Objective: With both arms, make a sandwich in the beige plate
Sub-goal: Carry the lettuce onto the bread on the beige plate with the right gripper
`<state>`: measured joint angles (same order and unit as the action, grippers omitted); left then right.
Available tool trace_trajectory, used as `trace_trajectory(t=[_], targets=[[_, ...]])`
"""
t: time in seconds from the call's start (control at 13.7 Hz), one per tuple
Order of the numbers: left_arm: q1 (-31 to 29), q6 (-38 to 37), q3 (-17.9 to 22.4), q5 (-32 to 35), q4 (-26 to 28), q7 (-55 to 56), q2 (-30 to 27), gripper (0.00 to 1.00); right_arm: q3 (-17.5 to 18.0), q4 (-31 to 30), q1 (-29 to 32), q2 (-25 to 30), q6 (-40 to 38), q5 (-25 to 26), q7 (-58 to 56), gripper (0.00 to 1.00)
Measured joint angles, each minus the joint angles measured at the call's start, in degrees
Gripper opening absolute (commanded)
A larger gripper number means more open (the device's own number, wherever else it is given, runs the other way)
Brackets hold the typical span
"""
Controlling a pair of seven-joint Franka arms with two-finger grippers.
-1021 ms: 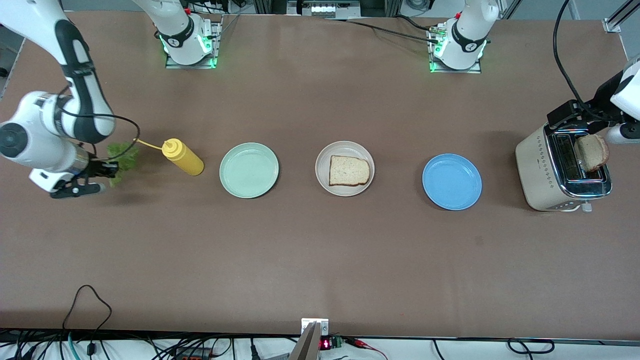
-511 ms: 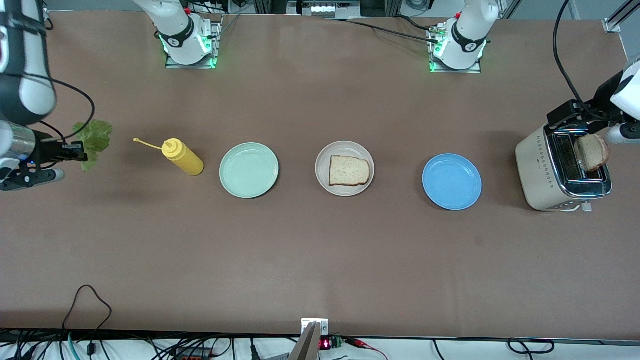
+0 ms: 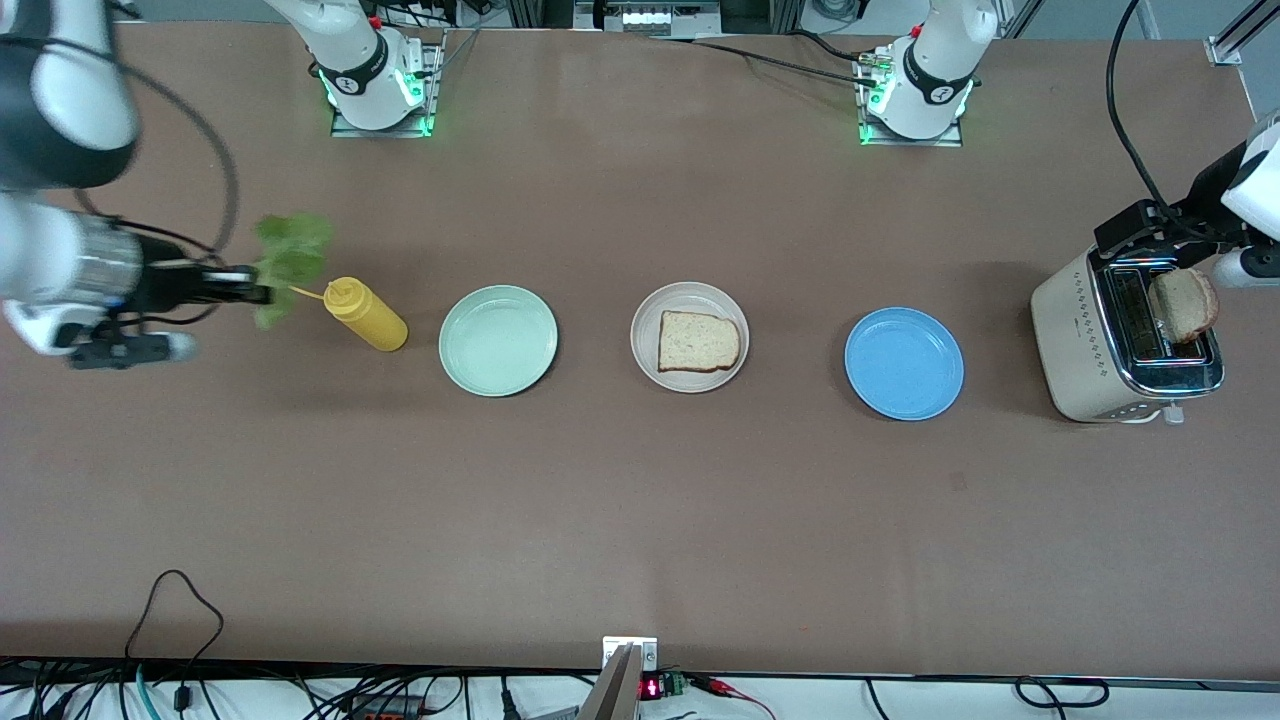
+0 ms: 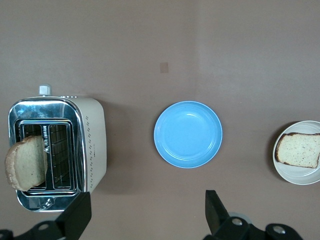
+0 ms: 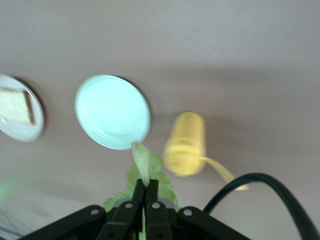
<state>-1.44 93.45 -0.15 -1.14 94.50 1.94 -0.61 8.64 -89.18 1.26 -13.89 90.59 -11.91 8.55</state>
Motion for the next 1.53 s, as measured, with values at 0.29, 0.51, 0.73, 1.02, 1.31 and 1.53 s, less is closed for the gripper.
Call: trace_trajectory(t=[0.29,0.51,0.73,1.02,1.31,1.53], targets=[[0.0,0.0,0.0,0.0,0.0,0.0,0.1,1.0,7.1,-0.1,-4.5,-2.4,6.7,-2.0,27.0,0.0],[-0.1,0.0,0.1,0.0,0.0,0.0,0.1,1.0,7.4,-0.2,-11.4,-5.8,14.8,-2.5,45.2,0.0],[-0.1,0.0,0.1,0.0,0.0,0.0,0.1,1.0,7.5,-0.3,-17.9,-10.3,22.6,-2.6,60.1,0.0],[-0.1,0.0,0.3,0.0,0.1,0.0,0.2,1.0,7.4,-0.4,-23.6,-17.3,34.5,-2.5,75.5,0.0],[-0.7,0.0,0.7,0.0,0.1,0.0,0.6,1.0,7.4,-0.3,-26.9,-24.8,44.4,-2.6,80.9,0.0],[-0.8,0.0,0.7,0.0,0.1,0.0,0.6,1.0,7.4,-0.3,-29.7,-27.8,49.6,-2.6,85.1,0.0]])
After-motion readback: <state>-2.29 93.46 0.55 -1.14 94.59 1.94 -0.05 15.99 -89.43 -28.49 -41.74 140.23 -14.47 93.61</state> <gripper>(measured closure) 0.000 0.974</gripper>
